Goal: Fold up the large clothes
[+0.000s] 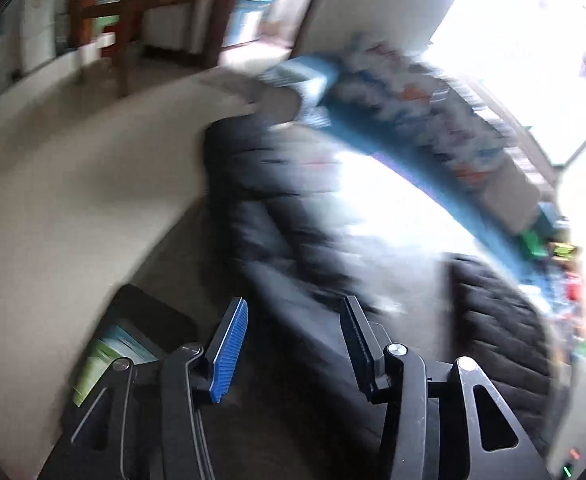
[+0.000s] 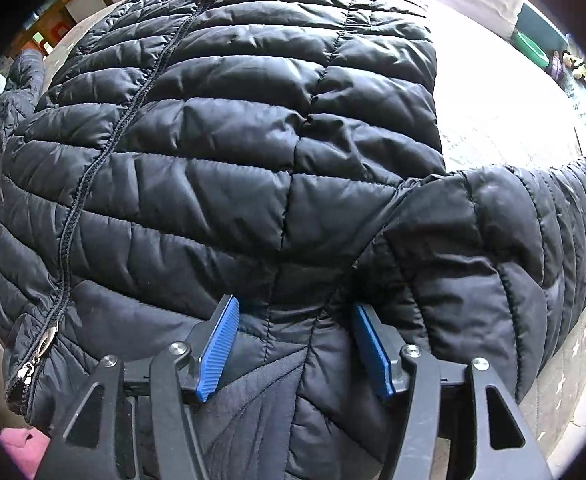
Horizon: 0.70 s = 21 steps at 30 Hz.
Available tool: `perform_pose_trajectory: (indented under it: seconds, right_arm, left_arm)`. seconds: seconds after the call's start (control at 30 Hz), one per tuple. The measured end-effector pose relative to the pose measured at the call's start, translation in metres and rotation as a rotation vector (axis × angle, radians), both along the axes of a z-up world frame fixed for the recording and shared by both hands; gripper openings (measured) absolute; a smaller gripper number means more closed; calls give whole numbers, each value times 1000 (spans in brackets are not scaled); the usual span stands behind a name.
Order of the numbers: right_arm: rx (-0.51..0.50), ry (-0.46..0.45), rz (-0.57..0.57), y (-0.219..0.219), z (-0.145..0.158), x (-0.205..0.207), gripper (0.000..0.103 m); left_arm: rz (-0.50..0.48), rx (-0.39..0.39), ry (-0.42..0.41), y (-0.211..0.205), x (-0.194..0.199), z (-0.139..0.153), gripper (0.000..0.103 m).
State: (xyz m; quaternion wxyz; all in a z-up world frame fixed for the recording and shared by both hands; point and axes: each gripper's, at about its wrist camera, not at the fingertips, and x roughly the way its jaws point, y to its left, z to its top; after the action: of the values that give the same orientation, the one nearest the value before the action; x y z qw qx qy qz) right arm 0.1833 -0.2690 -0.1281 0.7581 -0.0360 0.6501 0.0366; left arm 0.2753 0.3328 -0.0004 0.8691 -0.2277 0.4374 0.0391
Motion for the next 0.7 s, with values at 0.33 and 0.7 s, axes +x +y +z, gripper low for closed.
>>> perform_pose_trajectory:
  seconds: [0.33,0.7]
  right_arm:
    - [1,-29,1,0,1,-5,65]
    - [1,-22,8,2,1,-5,68]
  left_arm:
    - [-352,71,15,-108,-48,-38,52]
    - [-277,60,80,-86,-46,-57,53]
